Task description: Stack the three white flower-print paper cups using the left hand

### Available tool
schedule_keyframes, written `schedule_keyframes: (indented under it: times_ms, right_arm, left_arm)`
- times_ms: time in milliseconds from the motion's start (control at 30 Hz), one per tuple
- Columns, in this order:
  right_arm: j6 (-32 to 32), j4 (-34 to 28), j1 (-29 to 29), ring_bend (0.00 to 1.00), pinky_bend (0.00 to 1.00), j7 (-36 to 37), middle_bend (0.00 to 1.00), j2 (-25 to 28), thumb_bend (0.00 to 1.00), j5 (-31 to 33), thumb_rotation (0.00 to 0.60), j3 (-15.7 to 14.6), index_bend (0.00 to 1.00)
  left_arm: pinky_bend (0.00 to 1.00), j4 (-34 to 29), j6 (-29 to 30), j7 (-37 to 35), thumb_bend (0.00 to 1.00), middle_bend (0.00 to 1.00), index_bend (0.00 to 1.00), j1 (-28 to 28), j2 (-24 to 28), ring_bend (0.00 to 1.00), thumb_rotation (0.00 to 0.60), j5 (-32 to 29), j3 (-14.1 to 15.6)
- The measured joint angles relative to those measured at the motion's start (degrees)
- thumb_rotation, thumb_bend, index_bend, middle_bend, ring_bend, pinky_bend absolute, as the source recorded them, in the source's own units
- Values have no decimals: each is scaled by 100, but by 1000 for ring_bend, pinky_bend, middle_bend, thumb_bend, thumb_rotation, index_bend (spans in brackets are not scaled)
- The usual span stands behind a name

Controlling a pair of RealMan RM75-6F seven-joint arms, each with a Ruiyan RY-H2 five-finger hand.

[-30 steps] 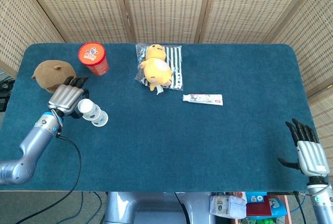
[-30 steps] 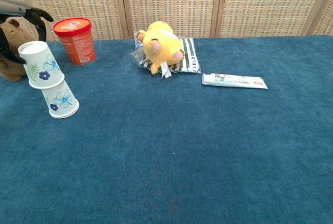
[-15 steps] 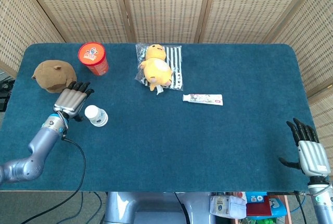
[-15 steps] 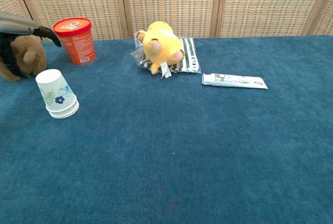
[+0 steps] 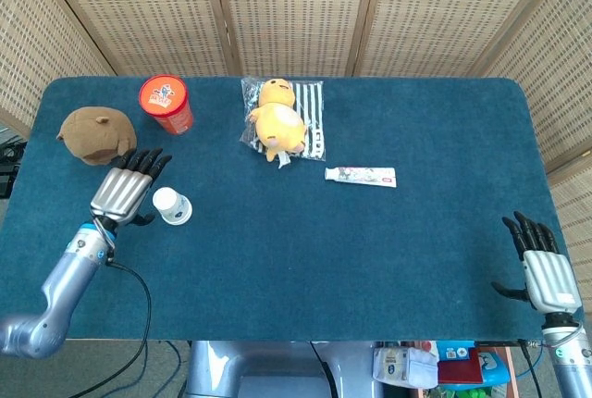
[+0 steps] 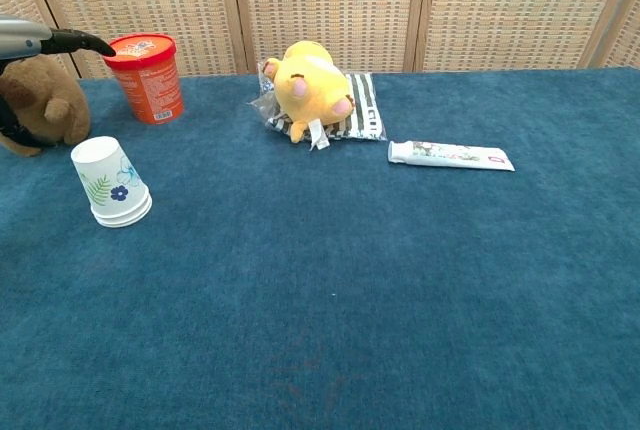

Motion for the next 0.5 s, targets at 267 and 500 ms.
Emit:
schedule_keyframes:
  times_ms: [267, 500]
  right_arm:
    - [108, -118, 3, 0, 0, -469, 0, -89, 0, -72, 600, -34, 0]
    - [308, -303, -68, 0, 0, -716, 0, -96, 0, -132, 600, -61, 0]
  left_arm:
    - [0, 343, 2070, -483, 242, 0, 0, 1588, -887, 0, 600, 2156, 600]
    - [0, 1226, 2654, -814, 242, 0, 0, 2555, -1476, 0, 600, 2851, 984]
